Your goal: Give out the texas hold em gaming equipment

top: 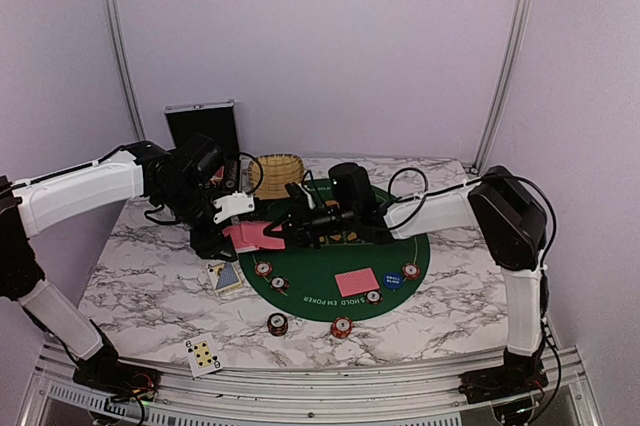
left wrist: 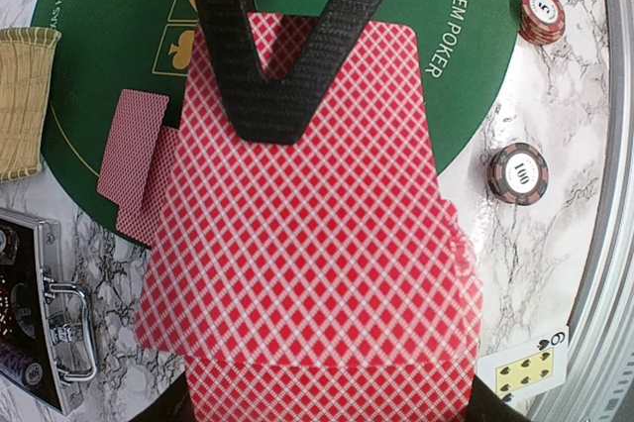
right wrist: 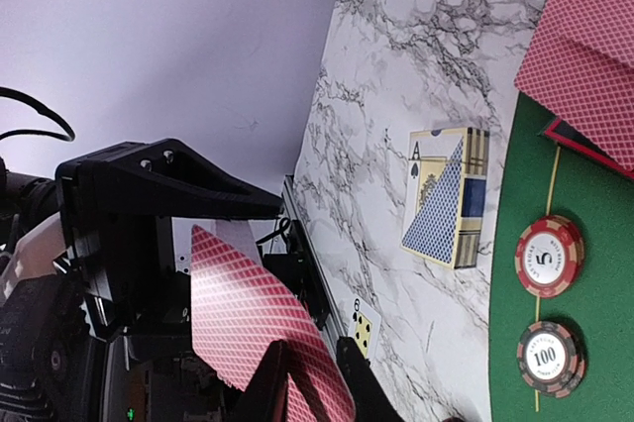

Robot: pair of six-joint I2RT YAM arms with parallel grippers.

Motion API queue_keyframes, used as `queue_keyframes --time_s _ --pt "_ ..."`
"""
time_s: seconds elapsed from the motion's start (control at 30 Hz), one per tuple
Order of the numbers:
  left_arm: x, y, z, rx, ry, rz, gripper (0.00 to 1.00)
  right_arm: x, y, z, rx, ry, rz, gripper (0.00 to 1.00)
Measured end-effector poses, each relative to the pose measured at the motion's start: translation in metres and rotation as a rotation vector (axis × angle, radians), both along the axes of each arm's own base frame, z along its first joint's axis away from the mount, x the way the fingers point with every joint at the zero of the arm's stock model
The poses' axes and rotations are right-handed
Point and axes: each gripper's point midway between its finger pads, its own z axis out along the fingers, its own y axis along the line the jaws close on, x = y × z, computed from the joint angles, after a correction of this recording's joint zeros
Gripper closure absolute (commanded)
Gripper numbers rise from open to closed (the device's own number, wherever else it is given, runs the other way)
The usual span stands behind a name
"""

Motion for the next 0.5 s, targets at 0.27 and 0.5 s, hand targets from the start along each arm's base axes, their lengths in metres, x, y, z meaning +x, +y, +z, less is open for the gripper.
queue_keyframes --time_s 0.27,0.5 --pt "0.001 0.0 0.001 -0.001 -0.002 0.0 0.92 0.012 -0.023 0.017 0.021 0.003 -0.054 0.94" --pt "0.001 0.0 0.001 0.0 -0.004 -0.001 0.92 0.044 -0.058 0.013 0.035 0.034 -0.146 0.95"
